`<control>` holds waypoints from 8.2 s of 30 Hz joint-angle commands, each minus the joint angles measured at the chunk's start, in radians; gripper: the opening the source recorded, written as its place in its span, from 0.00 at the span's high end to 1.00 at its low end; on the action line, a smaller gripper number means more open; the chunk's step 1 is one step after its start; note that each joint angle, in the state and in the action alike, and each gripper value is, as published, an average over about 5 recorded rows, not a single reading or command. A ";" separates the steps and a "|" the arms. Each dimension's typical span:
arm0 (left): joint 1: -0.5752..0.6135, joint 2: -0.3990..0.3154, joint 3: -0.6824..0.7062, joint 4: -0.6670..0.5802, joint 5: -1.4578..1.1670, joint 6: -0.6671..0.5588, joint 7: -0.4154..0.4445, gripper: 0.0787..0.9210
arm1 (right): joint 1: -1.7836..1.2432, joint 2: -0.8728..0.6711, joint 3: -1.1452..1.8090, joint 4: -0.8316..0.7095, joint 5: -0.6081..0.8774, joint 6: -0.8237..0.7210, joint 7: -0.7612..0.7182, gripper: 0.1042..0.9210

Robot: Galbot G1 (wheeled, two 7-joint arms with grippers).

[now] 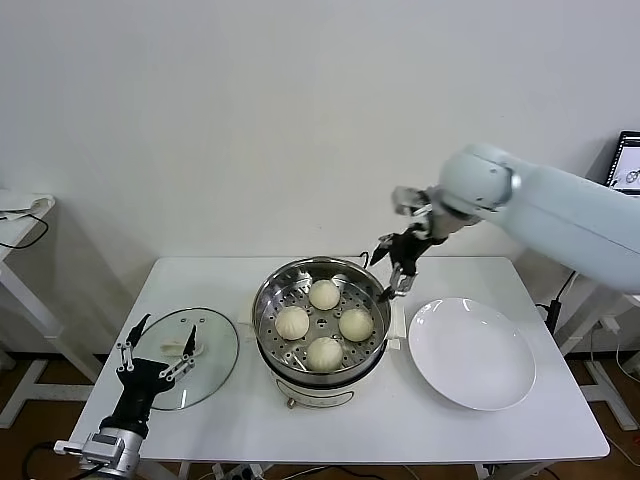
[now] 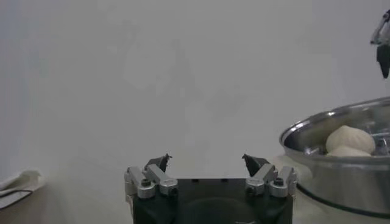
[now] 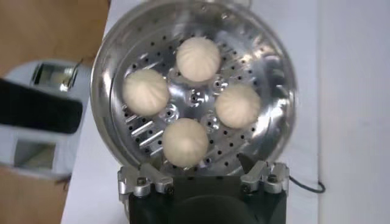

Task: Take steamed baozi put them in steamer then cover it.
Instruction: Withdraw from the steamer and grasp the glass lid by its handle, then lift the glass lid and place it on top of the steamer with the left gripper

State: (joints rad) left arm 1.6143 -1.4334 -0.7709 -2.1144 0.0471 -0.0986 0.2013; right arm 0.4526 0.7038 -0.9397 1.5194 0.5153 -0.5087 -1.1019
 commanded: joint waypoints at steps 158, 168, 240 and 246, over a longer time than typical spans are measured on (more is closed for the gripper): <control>-0.187 0.289 0.334 -0.124 1.196 0.415 -0.047 0.87 | -1.948 0.594 1.546 0.407 -0.118 0.818 1.129 0.12; -0.413 0.329 0.633 -0.103 1.275 0.595 0.006 0.87 | -1.963 0.607 1.591 0.410 -0.123 0.816 1.129 0.12; -0.614 0.052 0.961 0.241 1.521 0.725 0.058 0.87 | -1.938 0.637 1.593 0.358 -0.165 0.817 1.123 0.12; -0.608 0.046 0.956 0.248 1.524 0.719 0.053 0.87 | -1.937 0.637 1.591 0.357 -0.167 0.817 1.123 0.12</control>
State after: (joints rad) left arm 1.0028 -1.3840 0.1856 -1.8710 1.5681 0.6234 0.2563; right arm -1.4854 1.3410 0.6528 1.8771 0.3500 0.3076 0.0210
